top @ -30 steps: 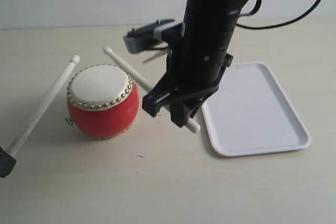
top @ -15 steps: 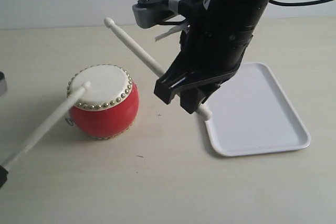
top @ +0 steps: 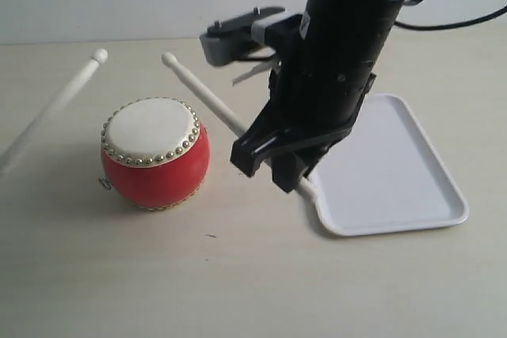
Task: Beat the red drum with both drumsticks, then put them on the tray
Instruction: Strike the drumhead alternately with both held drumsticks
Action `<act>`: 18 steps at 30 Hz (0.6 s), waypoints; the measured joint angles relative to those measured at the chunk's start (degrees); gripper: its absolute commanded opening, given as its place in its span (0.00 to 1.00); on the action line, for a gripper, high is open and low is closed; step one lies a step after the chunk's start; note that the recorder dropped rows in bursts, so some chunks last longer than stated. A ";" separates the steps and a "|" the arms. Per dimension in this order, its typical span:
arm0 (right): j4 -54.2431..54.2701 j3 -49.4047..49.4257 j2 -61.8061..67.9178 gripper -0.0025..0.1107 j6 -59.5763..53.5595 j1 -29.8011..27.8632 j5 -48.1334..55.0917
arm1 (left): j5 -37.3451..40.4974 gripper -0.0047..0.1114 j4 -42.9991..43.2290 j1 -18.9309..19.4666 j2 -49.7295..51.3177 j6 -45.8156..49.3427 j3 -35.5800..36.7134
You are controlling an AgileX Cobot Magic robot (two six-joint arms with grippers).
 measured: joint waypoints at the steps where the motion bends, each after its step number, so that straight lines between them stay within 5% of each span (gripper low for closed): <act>1: 0.46 0.63 1.70 0.02 -0.20 0.00 0.00 | -0.12 0.04 0.39 0.00 -1.52 -0.51 0.00; 8: 0.86 1.43 10.32 0.02 -0.80 0.00 -0.11 | -0.25 0.04 0.63 0.00 -7.85 -1.87 0.00; 18: 0.28 -6.03 -3.50 0.02 -0.91 0.00 -0.36 | 0.50 0.04 -0.24 0.00 -1.25 1.32 0.00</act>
